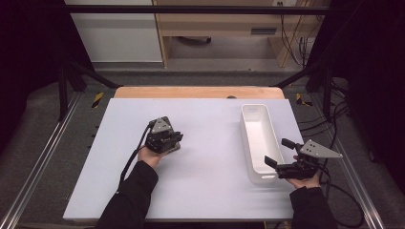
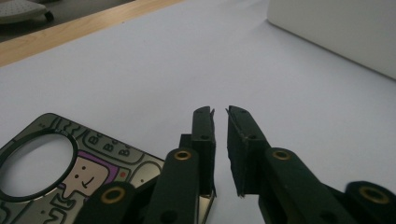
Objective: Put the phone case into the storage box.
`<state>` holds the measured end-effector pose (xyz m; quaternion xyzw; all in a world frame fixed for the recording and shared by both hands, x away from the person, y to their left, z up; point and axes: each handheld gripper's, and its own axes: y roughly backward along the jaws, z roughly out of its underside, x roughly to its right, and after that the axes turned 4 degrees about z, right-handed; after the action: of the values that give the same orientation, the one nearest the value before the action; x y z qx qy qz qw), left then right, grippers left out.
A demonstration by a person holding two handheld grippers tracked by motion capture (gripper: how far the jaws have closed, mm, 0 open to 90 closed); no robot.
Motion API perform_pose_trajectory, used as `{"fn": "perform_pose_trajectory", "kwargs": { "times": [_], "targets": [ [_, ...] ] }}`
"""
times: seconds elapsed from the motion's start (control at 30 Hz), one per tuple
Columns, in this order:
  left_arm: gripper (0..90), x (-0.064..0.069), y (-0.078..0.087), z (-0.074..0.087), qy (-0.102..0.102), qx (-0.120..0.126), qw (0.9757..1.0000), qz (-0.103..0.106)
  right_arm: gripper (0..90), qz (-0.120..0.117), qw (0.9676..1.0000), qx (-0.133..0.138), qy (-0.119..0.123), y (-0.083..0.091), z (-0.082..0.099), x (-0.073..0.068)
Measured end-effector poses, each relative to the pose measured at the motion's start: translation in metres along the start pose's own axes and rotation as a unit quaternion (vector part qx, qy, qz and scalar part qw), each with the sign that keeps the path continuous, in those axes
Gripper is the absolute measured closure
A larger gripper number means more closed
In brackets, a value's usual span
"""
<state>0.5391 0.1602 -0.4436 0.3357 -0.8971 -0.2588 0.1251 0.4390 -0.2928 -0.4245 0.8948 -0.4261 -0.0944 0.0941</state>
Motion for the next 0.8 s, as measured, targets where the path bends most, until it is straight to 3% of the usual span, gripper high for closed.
{"fn": "perform_pose_trajectory", "kwargs": {
  "times": [0.13, 0.47, 0.8],
  "targets": [
    [88.6, -0.001, -0.006, 0.002, -0.002, -0.015, 0.9999, -0.007, 0.5, 0.001, 1.0, 0.002, 0.0, 0.0, 0.0, 0.0],
    [88.9, -0.004, -0.019, 0.005, -0.009, -0.047, 0.9984, -0.03, 0.6, 0.0, 1.0, 0.0, 0.001, 0.0, 0.0, 0.0],
    [89.0, -0.006, -0.034, 0.01, -0.016, -0.081, 0.9959, -0.036, 0.6, 0.0, 1.0, 0.0, 0.0, 0.0, 0.0, 0.0]
  ]
}}
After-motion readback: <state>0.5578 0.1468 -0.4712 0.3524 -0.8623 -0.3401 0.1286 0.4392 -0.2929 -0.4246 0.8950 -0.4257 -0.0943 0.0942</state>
